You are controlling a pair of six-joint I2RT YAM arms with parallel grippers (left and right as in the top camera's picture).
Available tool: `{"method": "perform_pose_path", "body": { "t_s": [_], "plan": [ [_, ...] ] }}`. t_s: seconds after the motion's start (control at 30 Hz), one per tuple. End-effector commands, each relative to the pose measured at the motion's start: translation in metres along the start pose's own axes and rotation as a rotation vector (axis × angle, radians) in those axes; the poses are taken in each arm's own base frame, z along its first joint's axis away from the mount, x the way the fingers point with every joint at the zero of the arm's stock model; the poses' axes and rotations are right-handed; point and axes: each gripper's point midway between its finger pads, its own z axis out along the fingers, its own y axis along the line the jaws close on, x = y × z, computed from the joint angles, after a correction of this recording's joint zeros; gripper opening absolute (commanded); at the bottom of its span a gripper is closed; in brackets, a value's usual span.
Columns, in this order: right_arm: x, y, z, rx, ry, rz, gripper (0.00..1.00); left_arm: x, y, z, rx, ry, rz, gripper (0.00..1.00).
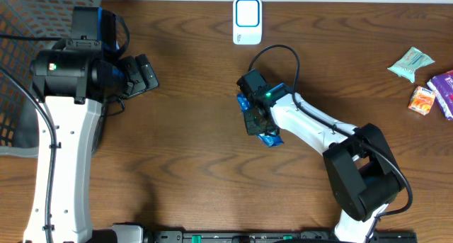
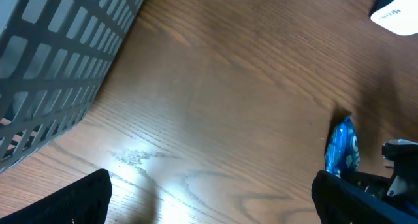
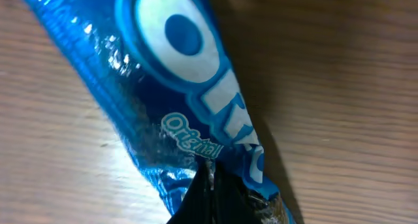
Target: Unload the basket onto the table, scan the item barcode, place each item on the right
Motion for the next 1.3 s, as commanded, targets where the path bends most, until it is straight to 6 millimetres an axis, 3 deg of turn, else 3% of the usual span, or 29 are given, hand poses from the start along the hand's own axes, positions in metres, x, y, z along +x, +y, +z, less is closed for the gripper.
{"method": "perform_pose_path", "body": {
  "t_s": [0.0, 0.3, 0.4, 0.53, 0.67, 0.97, 1.27],
  "plan": [
    [0.004, -0.026, 0.009, 0.112, 0.001, 0.033, 0.01, -0.002, 0.004, 0.001, -0.018, -0.004, 0.002, 0.98],
    [-0.022, -0.054, -0.011, 0.207, -0.045, 0.041, 0.12, -0.002, 0.004, 0.001, -0.018, -0.004, 0.002, 0.98],
    [-0.03, -0.039, -0.023, 0.13, -0.028, -0.039, 0.18, -0.002, 0.004, 0.001, -0.018, -0.004, 0.002, 0.98],
    [-0.025, -0.007, -0.028, 0.013, -0.004, -0.252, 0.41, -0.002, 0.004, 0.001, -0.018, -0.004, 0.003, 0.98],
    [-0.015, 0.002, -0.026, 0.058, 0.003, -0.355, 0.42, -0.002, 0.004, 0.001, -0.018, -0.004, 0.002, 0.98],
    [-0.015, -0.021, -0.016, 0.291, -0.065, -0.404, 0.5, -0.002, 0.004, 0.001, -0.018, -0.004, 0.003, 0.98],
    [-0.006, -0.026, 0.0, 0.304, -0.072, -0.403, 0.51, -0.002, 0.004, 0.001, -0.018, -0.004, 0.002, 0.98]
  ]
}}
